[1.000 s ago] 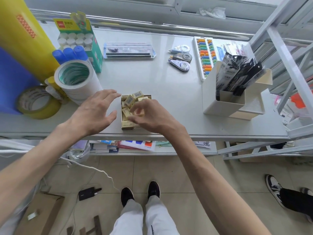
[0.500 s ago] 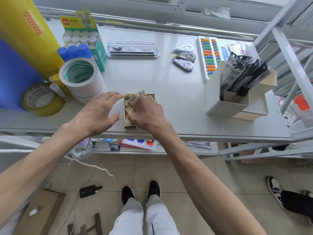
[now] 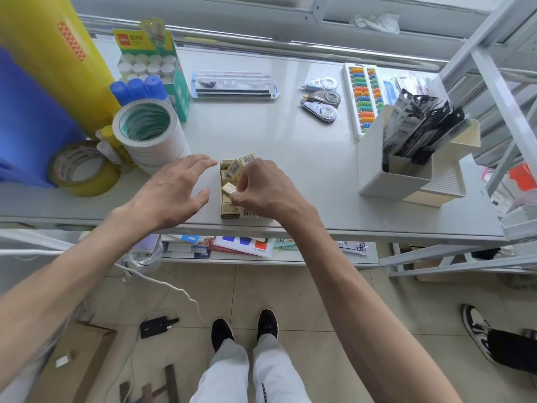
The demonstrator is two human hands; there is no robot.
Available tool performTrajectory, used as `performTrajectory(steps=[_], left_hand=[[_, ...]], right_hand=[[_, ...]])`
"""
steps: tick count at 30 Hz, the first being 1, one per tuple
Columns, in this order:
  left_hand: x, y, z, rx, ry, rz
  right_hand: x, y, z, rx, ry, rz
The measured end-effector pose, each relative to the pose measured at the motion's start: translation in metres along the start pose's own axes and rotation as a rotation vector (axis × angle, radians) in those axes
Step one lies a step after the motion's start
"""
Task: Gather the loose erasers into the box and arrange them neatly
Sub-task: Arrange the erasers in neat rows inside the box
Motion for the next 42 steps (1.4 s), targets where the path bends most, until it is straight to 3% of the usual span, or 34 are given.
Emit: performTrajectory(steps=[15, 42], left_hand=[[0.004, -0.001, 0.0, -0.016, 0.007, 0.01], [0.012, -0.004, -0.009, 0.009, -0.021, 0.055]], right_hand=[[0.001, 0.0, 0.002, -0.308, 0.093, 0.093], [0.004, 0.025, -0.007, -0.387, 0.045, -0.002]])
Point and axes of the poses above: each hand's wrist, its own x-axis away from the middle knuckle, its own z-axis out of the back of the hand, y = z × x, the point moved 10 cm from there along -x, towards the middle knuckle, and after that the axes turned 4 degrees about z, right-handed, at the moved point
